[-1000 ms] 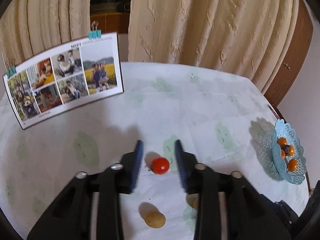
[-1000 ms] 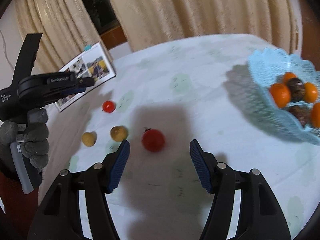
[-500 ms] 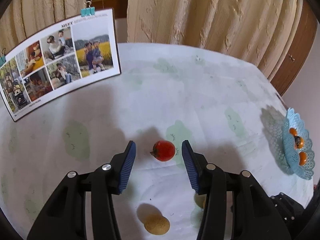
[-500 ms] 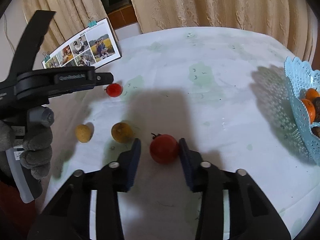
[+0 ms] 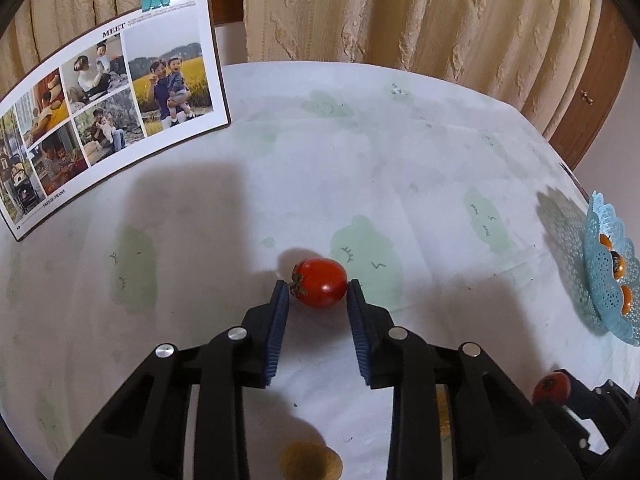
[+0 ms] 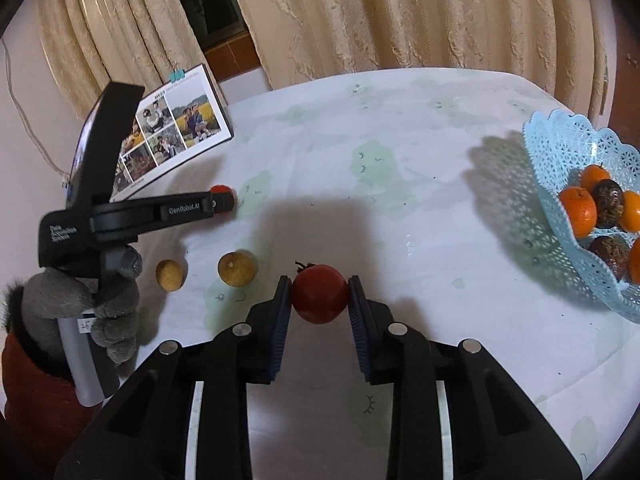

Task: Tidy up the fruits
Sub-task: 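Carry the red tomato into the blue basket and open the right tool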

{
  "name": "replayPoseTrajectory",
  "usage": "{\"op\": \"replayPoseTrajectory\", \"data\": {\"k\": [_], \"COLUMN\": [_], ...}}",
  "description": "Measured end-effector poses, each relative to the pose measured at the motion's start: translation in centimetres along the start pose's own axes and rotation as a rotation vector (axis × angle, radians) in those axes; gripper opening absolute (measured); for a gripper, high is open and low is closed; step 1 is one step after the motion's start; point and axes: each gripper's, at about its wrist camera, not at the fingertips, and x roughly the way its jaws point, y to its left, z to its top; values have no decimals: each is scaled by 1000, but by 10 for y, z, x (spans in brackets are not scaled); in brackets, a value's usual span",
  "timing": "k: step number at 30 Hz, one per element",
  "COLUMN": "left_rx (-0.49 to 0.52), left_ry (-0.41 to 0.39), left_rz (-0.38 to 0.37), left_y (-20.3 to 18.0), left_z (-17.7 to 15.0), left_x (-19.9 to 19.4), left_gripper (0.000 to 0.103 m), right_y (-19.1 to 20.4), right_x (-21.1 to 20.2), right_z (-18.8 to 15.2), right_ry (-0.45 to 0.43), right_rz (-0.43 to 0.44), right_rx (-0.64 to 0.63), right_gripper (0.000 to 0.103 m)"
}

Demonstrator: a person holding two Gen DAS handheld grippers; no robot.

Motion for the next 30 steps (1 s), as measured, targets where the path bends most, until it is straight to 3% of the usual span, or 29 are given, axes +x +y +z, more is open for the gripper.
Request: {"op": "replayPoseTrajectory", "data": {"k": [11, 30], "left_rx": [23, 120], "left_ry": [-78, -169], "left_rz": [-15, -37], "left_y": [-9, -54], "left_z": [7, -2], "left_x": [-29, -72], "left_gripper": [27, 28], "right_y": [-29, -134], "right_x": [-47, -107], "right_z": [5, 3], "right_ry": [-120, -281], "right_rz": [-26, -267], "right_rx": [89, 283], "right_gripper": [30, 30]}}
